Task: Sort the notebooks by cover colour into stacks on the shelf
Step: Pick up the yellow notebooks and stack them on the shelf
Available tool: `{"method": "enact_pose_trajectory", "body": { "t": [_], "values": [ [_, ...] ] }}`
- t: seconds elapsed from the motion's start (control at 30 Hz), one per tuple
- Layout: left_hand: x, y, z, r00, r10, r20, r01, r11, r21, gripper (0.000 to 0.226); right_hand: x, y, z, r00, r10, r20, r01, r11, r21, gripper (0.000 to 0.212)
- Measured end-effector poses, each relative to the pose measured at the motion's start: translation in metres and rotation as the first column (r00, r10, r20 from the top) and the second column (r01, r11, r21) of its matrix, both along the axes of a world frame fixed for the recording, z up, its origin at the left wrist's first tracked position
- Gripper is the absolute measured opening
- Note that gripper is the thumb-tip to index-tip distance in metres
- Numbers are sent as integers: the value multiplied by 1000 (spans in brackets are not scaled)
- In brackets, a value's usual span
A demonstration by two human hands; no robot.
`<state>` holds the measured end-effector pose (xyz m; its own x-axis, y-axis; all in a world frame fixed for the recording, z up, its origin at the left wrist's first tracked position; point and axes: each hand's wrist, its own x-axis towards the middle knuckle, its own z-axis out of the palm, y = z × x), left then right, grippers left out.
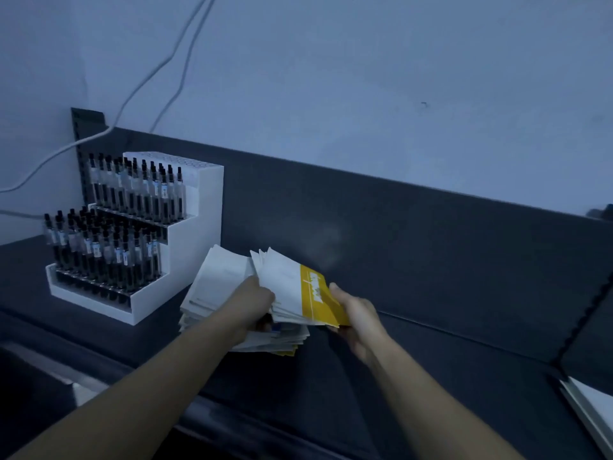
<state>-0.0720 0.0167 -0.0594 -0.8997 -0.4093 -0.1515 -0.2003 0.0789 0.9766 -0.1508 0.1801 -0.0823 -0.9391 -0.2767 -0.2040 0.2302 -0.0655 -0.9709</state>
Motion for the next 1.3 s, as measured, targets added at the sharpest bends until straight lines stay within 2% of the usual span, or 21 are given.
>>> {"method": "enact_pose_trajectory", "body": {
  "t": [0.1, 0.2, 0.3, 0.43, 0.53, 0.8, 1.03, 1.3],
  "values": [
    [1, 17, -11, 999, -39, -37, 33, 991, -133, 35, 14, 17, 1, 998, -51, 41, 50, 998, 32, 12],
    [5, 43, -14, 992, -104, -71, 87, 974, -207, 32, 25, 39, -1, 995, -100, 27, 97, 991, 89, 3],
    [5, 73, -17, 980, -169, -108, 134, 953, -270, 29, 37, 67, -2, 982, -183, -42, 186, 979, 81, 11],
    [1, 123, -21, 948, -283, -145, 236, 932, -275, 48, 44, 117, -3, 940, -306, -153, 319, 945, 71, 19],
    [-3, 166, -21, 921, -344, -185, 288, 919, -271, 52, 48, 161, -4, 904, -371, -212, 398, 912, 101, 24],
    [-10, 309, -15, 879, -433, -200, 385, 891, -240, 43, 65, 307, 7, 832, -424, -357, 504, 847, 170, 31],
    [-14, 439, -12, 821, -527, -219, 496, 849, -181, 39, 81, 433, 13, 783, -509, -358, 591, 788, 174, 25],
    [-39, 556, -10, 750, -642, -160, 601, 762, -244, 42, 76, 547, 15, 718, -603, -347, 685, 699, 205, 24]
  ]
}}
